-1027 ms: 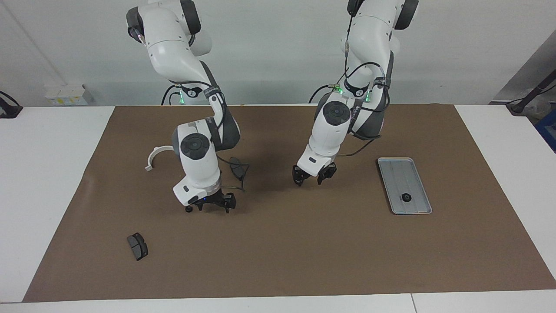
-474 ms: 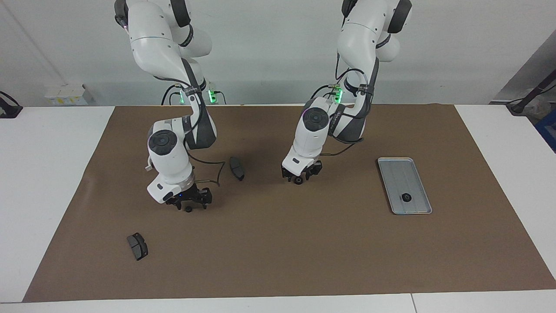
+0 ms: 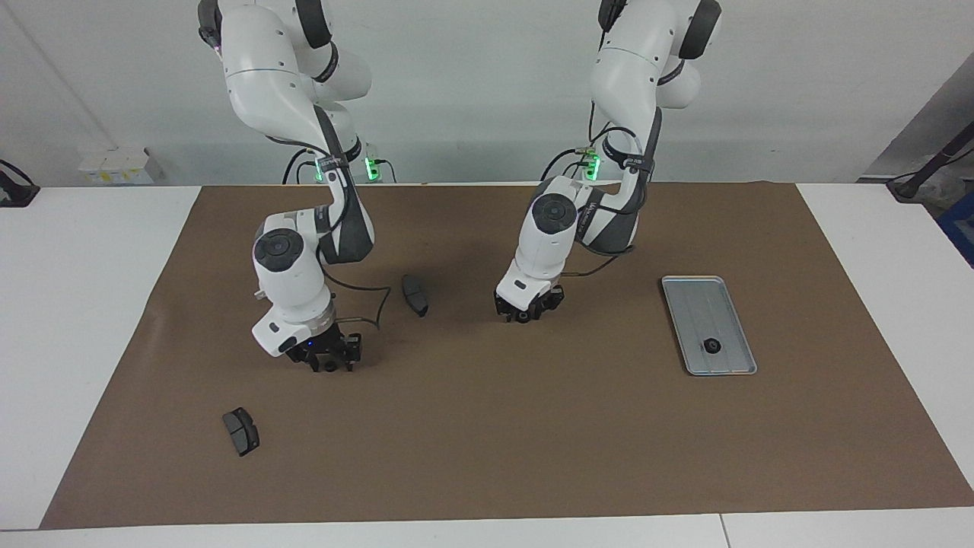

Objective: Pick bearing gear from pile to tray

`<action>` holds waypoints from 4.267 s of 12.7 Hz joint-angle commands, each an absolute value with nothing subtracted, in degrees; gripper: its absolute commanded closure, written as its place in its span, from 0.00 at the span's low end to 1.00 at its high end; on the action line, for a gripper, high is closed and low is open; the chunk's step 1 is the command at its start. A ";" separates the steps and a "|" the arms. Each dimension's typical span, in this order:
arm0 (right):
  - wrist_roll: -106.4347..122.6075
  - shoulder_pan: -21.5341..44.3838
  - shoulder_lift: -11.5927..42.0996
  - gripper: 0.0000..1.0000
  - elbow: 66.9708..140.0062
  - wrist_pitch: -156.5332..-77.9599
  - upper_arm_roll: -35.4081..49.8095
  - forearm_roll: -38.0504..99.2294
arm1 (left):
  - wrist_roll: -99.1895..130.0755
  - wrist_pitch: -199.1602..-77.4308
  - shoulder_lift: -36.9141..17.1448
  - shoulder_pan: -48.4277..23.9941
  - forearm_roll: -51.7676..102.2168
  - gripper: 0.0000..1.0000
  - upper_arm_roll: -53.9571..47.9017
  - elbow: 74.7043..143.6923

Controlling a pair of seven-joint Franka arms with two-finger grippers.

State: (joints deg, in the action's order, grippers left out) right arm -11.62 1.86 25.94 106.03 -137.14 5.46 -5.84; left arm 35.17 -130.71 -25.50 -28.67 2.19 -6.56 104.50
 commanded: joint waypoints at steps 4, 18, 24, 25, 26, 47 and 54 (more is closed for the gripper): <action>-11.34 1.23 25.14 0.85 106.96 -136.06 6.33 -4.92 | 35.24 -129.64 -24.87 -29.88 2.90 0.65 -5.80 105.47; -52.87 17.99 31.63 1.00 92.31 -131.57 11.51 -6.06 | 13.06 -115.77 -19.70 -12.68 2.72 0.86 -5.63 102.74; -62.66 27.23 35.60 0.97 87.63 -130.17 11.34 -6.24 | -12.52 -112.32 -17.49 0.07 2.20 0.86 -5.45 106.43; -63.28 27.68 35.51 0.94 87.89 -130.25 11.42 -6.68 | -16.40 -112.50 -17.32 2.09 2.20 0.86 -5.45 106.96; -63.80 28.21 35.42 0.87 88.24 -130.17 11.43 -6.77 | -19.65 -112.85 -17.23 3.85 2.11 0.86 -5.45 107.22; -28.08 -0.07 6.61 0.00 100.11 -115.16 11.43 -3.79 | 17.70 -122.23 -16.17 -16.15 0.44 0.33 -5.89 109.16; -14.08 -6.15 4.31 0.00 90.72 -101.88 11.07 -3.08 | 30.23 -133.33 -20.13 -27.59 0.97 0.41 -6.06 107.22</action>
